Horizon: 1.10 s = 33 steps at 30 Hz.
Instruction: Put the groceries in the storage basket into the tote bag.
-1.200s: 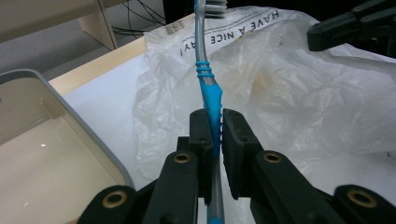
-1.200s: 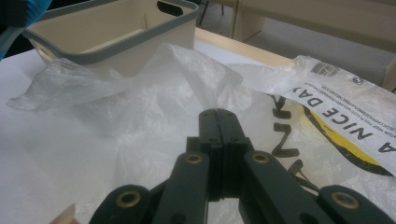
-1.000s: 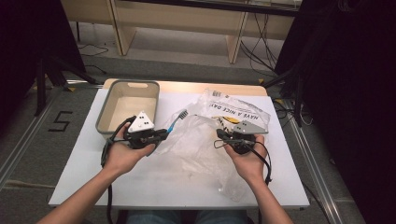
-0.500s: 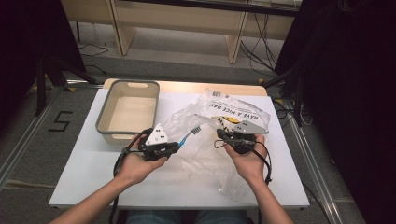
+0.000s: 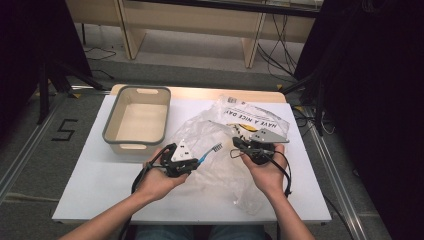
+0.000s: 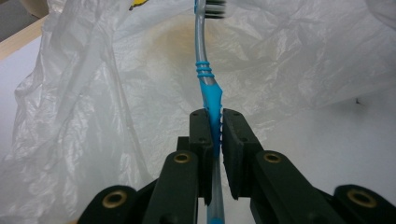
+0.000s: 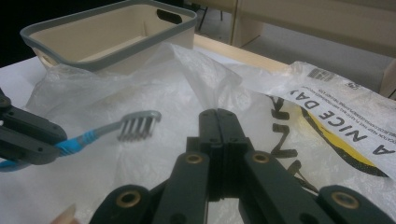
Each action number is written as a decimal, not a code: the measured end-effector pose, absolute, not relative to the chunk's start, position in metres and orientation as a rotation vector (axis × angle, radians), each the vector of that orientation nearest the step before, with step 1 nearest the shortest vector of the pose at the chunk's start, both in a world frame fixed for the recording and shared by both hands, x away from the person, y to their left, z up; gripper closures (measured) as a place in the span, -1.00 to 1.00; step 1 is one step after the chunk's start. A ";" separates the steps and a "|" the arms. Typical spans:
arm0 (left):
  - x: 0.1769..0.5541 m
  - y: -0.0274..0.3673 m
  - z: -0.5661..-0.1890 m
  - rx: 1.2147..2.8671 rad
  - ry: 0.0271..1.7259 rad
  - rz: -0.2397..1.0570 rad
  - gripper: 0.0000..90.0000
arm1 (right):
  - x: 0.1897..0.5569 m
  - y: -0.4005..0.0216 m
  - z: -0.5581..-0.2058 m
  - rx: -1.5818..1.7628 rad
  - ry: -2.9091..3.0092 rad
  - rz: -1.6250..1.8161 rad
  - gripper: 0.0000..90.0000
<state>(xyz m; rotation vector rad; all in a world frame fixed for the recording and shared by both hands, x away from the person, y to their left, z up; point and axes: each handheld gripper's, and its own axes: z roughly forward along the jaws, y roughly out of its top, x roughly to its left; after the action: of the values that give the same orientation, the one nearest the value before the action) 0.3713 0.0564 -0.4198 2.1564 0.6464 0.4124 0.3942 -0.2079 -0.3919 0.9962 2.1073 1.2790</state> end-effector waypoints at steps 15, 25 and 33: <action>0.383 0.041 -0.428 2.204 0.669 0.423 0.83 | 0.394 -0.208 -0.391 0.990 2.100 1.285 1.00; 0.386 0.036 -0.428 2.208 0.670 0.429 0.83 | 0.394 -0.209 -0.390 0.988 2.100 1.286 1.00; 0.389 0.032 -0.429 2.211 0.681 0.423 0.83 | 0.394 -0.208 -0.390 0.985 2.103 1.284 1.00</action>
<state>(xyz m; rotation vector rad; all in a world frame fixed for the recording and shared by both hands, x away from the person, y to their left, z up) 0.3890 0.0315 -0.4291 2.2107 0.6808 0.4233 0.3936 -0.2077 -0.3905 0.9851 2.1026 1.2845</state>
